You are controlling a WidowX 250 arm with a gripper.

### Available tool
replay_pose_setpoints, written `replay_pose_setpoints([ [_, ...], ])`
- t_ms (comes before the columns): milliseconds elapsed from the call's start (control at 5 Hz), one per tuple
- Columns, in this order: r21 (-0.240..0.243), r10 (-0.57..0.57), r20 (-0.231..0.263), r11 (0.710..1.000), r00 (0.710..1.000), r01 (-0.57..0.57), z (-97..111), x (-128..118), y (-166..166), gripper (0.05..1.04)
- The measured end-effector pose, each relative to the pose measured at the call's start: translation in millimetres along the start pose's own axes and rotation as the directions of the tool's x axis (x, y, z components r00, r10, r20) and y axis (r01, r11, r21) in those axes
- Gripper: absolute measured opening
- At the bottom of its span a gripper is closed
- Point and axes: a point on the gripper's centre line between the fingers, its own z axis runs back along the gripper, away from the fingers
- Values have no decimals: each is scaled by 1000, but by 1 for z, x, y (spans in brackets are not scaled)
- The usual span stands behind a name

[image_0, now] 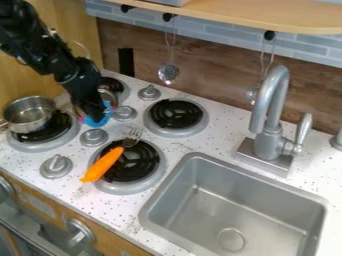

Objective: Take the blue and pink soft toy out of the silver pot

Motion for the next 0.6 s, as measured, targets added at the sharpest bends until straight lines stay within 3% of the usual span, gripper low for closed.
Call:
replay_pose_setpoints([
  [400,-15,-11,-46,1000,999,10,-36,13,-5,231],
  [600,8,-3,-63,1000,998,3,-38,17,-1,263],
])
